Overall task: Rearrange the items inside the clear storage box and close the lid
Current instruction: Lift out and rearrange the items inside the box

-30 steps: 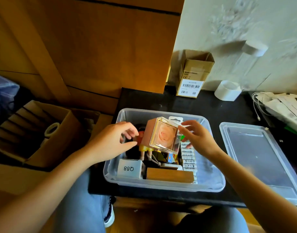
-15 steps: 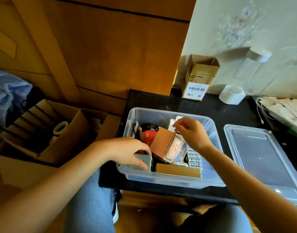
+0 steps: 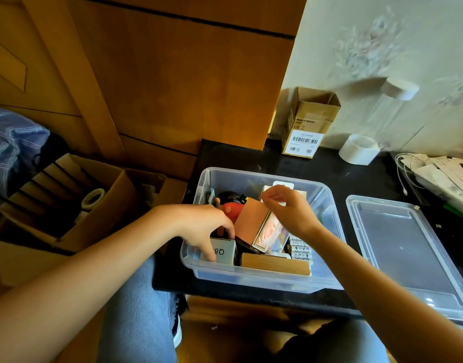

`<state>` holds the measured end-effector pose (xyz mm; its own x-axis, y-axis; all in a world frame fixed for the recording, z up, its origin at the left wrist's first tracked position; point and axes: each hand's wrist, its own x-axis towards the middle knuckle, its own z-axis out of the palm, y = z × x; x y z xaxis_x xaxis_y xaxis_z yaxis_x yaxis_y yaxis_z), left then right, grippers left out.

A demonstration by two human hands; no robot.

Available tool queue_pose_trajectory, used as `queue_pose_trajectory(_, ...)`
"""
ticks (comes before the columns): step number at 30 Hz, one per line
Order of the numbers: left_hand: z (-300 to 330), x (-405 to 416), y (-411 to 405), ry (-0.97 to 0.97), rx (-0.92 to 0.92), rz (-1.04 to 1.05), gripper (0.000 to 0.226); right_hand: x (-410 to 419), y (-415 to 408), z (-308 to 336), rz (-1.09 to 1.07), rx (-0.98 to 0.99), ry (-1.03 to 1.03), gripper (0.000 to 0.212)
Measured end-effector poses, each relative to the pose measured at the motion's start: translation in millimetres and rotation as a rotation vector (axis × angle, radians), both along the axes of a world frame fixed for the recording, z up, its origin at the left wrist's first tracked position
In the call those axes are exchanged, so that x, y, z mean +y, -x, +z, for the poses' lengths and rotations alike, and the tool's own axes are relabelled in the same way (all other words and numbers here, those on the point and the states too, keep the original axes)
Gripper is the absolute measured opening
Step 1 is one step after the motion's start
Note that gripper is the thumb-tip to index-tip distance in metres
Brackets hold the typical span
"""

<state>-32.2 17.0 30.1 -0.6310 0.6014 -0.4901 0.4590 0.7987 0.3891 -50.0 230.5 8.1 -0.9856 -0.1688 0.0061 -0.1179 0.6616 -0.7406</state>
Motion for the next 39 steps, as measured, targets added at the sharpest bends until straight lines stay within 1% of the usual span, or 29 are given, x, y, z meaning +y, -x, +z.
queue_pose_trajectory(3, -2, -1, 1, -0.012, 0.002, -0.016, 0.061, -4, 0, 0, 0.043, -0.069, -0.015, 0.018)
queue_pose_trajectory(6, -9, -4, -5, -0.05, 0.131, 0.017, 0.056, -6, 0, -1, 0.064, -0.104, -0.035, 0.02)
queue_pose_trajectory(8, -13, -4, -9, -0.092, 0.193, 0.045, 0.053, -8, 0, 0, 0.056, -0.097, -0.035, 0.021)
queue_pose_trajectory(11, -6, -7, -10, -0.177, 0.206, 0.081, 0.047, -10, 1, 0, 0.039, -0.032, -0.004, 0.02)
queue_pose_trajectory(12, 1, -12, -8, -0.249, 0.189, 0.124, 0.042, -10, 1, 0, 0.028, -0.013, 0.031, 0.018)
queue_pose_trajectory(13, 8, -18, -5, -0.368, 0.158, 0.196, 0.038, -9, 2, 1, 0.016, 0.002, 0.064, 0.016)
queue_pose_trajectory(15, 22, -30, 0, -0.685, 0.103, 0.377, 0.036, -7, 5, 0, 0.002, 0.009, 0.111, 0.013)
queue_pose_trajectory(16, 26, -35, 3, -0.825, 0.125, 0.456, 0.037, -6, 7, 0, -0.001, 0.004, 0.121, 0.013)
queue_pose_trajectory(18, 24, -35, 6, -1.008, 0.226, 0.59, 0.038, -7, 10, -2, -0.007, -0.005, 0.101, 0.013)
queue_pose_trajectory(19, 18, -32, 8, -1.062, 0.263, 0.658, 0.039, -8, 12, -4, -0.016, 0.001, 0.095, 0.013)
queue_pose_trajectory(21, 1, -22, 12, -1.131, 0.259, 0.767, 0.04, -10, 14, -5, -0.071, 0.047, 0.12, 0.013)
queue_pose_trajectory(24, -24, -13, 15, -1.093, 0.24, 0.803, 0.05, -12, 11, 1, -0.16, 0.185, 0.164, 0.015)
queue_pose_trajectory(26, -34, -11, 18, -1.044, 0.283, 0.784, 0.058, -11, 8, 7, -0.066, 0.24, 0.122, 0.013)
queue_pose_trajectory(29, -43, -9, 20, -1.031, 0.319, 0.795, 0.079, -16, 4, 18, 0.242, 0.18, -0.025, 0.014)
queue_pose_trajectory(30, -45, -8, 20, -1.026, 0.358, 0.789, 0.081, -20, 5, 21, 0.345, 0.173, -0.089, 0.014)
queue_pose_trajectory(32, -48, -8, 23, -0.998, 0.41, 0.783, 0.079, -30, 7, 25, 0.524, 0.155, -0.22, 0.016)
queue_pose_trajectory(34, -47, -9, 29, -0.961, 0.399, 0.787, 0.067, -43, 10, 24, 0.665, 0.05, -0.327, 0.022)
queue_pose_trajectory(35, -47, -12, 34, -0.947, 0.361, 0.789, 0.06, -50, 10, 20, 0.724, 0.001, -0.395, 0.027)
queue_pose_trajectory(36, -46, -15, 38, -0.942, 0.298, 0.786, 0.055, -59, 10, 15, 0.775, -0.009, -0.476, 0.033)
queue_pose_trajectory(37, -44, -19, 42, -0.942, 0.227, 0.773, 0.051, -67, 10, 10, 0.82, 0.01, -0.549, 0.038)
queue_pose_trajectory(39, -42, -25, 46, -0.958, 0.135, 0.735, 0.048, -79, 11, 1, 0.898, 0.054, -0.613, 0.045)
